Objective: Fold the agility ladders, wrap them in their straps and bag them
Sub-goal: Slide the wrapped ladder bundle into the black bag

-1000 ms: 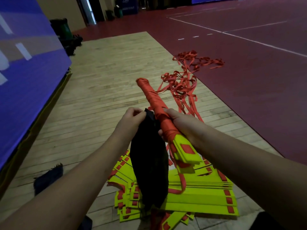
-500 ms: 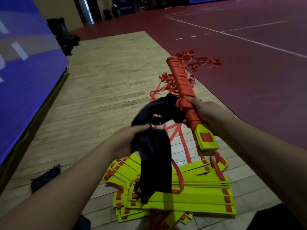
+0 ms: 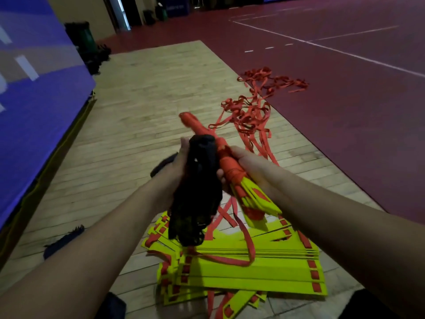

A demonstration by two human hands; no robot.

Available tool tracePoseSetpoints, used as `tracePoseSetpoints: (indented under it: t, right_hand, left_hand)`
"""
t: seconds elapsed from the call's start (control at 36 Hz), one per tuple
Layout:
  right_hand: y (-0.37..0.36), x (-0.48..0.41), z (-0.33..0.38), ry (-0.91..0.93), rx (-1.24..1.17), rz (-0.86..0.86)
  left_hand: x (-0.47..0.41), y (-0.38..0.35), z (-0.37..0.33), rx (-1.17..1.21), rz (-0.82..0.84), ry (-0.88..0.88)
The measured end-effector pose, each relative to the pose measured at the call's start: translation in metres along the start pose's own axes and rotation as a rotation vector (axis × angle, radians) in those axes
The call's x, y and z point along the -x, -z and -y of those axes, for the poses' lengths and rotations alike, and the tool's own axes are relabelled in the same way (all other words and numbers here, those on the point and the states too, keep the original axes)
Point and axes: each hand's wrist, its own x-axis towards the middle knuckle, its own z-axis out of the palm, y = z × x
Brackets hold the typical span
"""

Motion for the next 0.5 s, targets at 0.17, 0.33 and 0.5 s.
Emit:
tracePoseSetpoints:
  t: [0.17, 0.33, 0.5]
  right_hand:
    - [0.017, -0.004, 0.022, 0.161, -0.061, -0.095]
    - [0.036, -0.005, 0.024, 0.202, 0.085, -0.289]
    - [0.034, -0.003, 0.013, 0.159, 0.201, -0.277]
  left_hand:
    - [0.029, 0.0, 0.014, -0.346, 0.359, 0.202]
    - [0.032, -0.015, -0.003, -0.08, 0.136, 0.013]
    - [0.021, -0.024, -0.006, 0.068, -0.297, -0.136]
